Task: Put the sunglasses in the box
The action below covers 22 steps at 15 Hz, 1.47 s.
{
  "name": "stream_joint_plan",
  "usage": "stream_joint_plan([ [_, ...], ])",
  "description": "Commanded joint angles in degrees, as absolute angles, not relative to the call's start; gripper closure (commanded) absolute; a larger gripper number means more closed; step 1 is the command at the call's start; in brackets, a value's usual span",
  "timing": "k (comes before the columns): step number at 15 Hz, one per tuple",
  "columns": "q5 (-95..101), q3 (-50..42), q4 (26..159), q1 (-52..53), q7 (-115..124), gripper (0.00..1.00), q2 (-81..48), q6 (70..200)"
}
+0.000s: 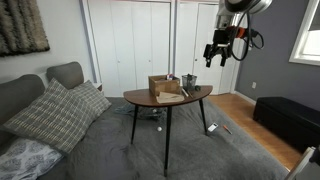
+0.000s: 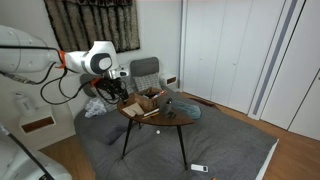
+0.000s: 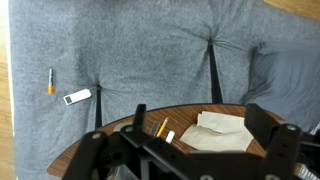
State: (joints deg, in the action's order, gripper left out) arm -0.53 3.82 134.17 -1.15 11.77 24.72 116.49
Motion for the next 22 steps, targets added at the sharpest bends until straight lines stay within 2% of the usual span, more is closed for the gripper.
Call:
stream_joint_plan([
  [1,-1.6,-0.9,123.5,-1.9,4.0,0.0,13.9,117.6],
  [8,-5.1,-5.3,106.3,-2.9,-9.5,0.0,-3.0,121.2],
  [13,-8.1,-5.7,95.1,-5.8,-6.6,0.0,-13.0,119.2],
  [14,-5.7,-5.1,101.1,-5.3,-7.5,0.0,-8.8,121.5],
  [22,-6.6,-5.2,96.2,-6.4,-7.1,0.0,-12.8,120.6],
])
